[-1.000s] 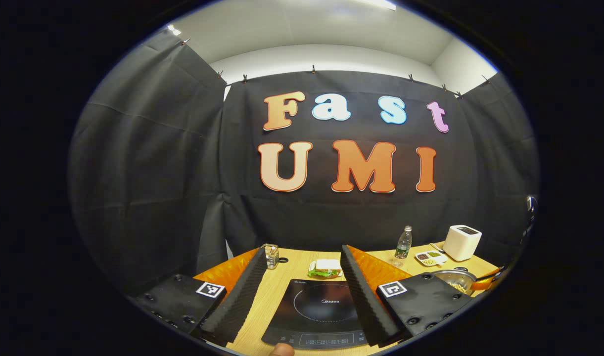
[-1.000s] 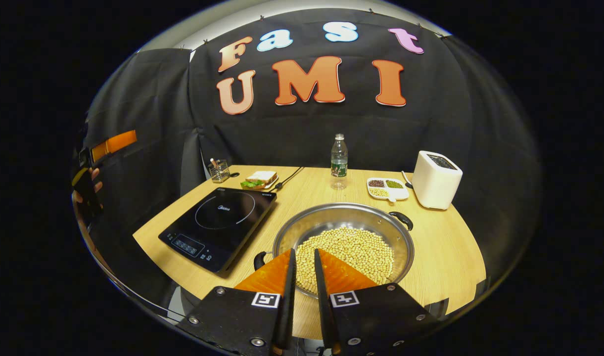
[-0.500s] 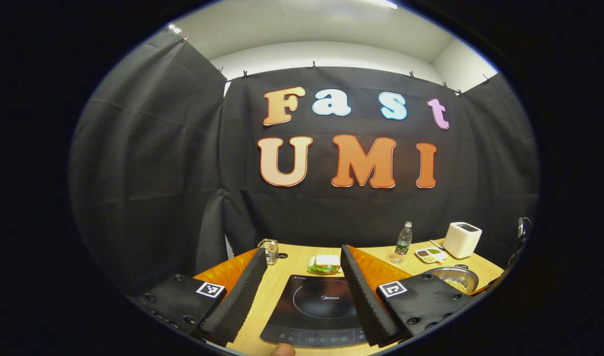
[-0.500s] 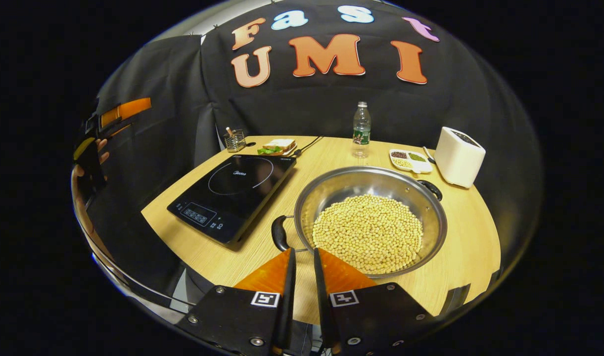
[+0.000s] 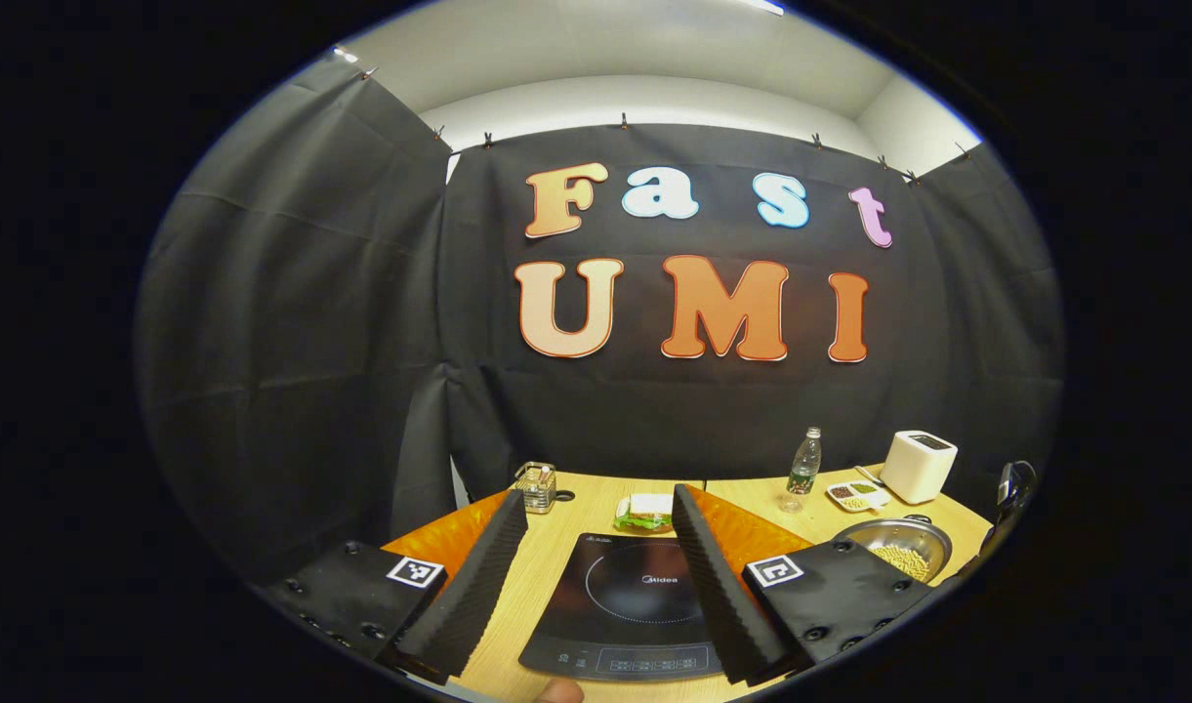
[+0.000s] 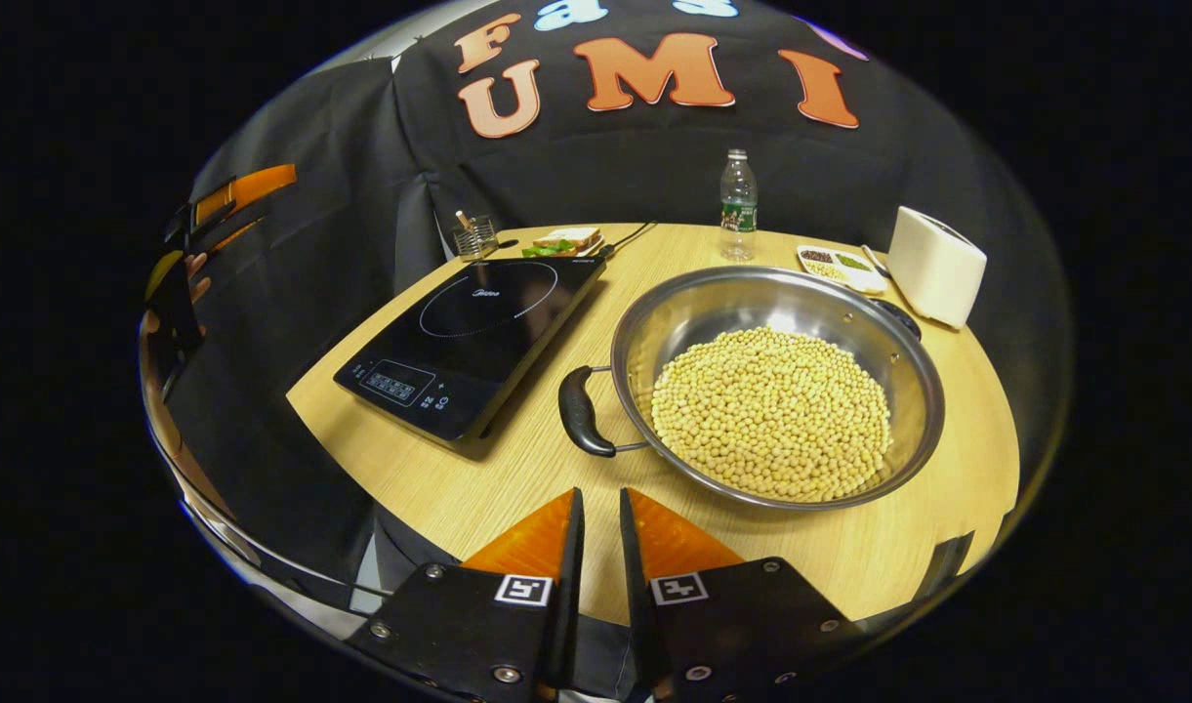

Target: First push the handle of the pot to place it horizontally, then grasp the pot with both hands and set it on the induction cooktop.

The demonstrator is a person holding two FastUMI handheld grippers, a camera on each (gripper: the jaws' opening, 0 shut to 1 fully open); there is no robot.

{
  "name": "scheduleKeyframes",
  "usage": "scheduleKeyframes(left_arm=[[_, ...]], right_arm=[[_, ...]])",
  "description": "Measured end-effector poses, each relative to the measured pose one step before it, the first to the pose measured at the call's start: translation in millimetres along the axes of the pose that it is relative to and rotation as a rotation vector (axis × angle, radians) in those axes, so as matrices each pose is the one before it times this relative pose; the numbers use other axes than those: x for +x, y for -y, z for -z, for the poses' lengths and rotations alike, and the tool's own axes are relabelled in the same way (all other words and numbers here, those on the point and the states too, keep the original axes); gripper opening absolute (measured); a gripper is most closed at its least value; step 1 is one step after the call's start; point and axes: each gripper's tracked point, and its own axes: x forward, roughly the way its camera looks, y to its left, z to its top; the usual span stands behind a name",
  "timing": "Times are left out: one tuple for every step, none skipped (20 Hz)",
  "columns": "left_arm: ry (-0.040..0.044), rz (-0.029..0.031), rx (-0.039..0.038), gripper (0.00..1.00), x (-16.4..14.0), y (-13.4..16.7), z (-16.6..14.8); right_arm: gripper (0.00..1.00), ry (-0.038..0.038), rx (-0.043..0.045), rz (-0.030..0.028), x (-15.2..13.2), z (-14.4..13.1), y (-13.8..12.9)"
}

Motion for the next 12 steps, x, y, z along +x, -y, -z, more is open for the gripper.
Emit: scheduleKeyframes(left_arm=[[-0.00241, -0.00101, 0.00156, 0.97, 0.1, -0.85, 0.87], [-0.00272, -0.00128, 0.00067, 0.98, 0.94, -0.34, 1.26], [-0.0031, -0.00315, 0.00019, 0.97, 1.0, -1.22, 0.85], [-0.00284, -0.00461, -0.00084, 0.97, 0.12, -2.44, 1.88], [-0.00189, -0.00266, -0.00073, 0.97, 0.55, -1.57, 0.27], [-0.00106, -0.0021, 0.00007, 0.97, 0.58, -1.28, 0.74], [-0.00192, -0.00325, 0.00139, 0.97, 1.34, -1.66, 0.58], [-0.00161, -0.00241, 0.00189, 0.97, 1.15, -1.81, 1.0], [-0.00154, -0.00288, 0.0014, 0.97, 0.71, -1.81, 0.19], [-0.00175, -0.00293, 0.00129, 0.97, 1.3, -1.91, 1.2], [-0.00041, -0.00234, 0.00086, 0.97, 0.47, -2.3, -0.67], [0.0006, -0.00221, 0.0002, 0.97, 0.22, -2.89, 1.08]], right_arm=[[0.23, -0.00719, 0.00378, -0.00007, 3.22, 1.39, -0.49], [0.23, -0.00553, 0.00198, 0.00068, 3.36, -0.17, 0.02], [0.23, -0.00426, 0.00111, 0.00109, 1.75, 0.42, -0.67], [0.23, -0.00363, -0.00052, 0.00028, 2.05, -0.86, -0.26], [0.22, -0.00267, -0.00159, 0.00336, 2.74, -0.73, -1.6], [0.22, -0.00072, -0.00544, 0.00525, 1.98, -1.47, -0.18], [0.22, 0.00044, -0.00468, 0.00542, 2.15, -0.54, 0.9], [0.22, -0.00001, -0.00225, 0.00248, 2.63, -2.96, -1.25], [0.22, 0.00094, 0.00268, 0.00061, 3.02, -2.6, -2.04], [0.22, 0.00516, 0.00944, 0.00176, 2.16, -3.7, -0.1], [0.22, 0.00662, 0.00855, 0.00691, 3.03, -3.55, -1.1], [0.22, -0.00511, 0.00558, 0.00002, 2.05, -0.85, -1.59]])
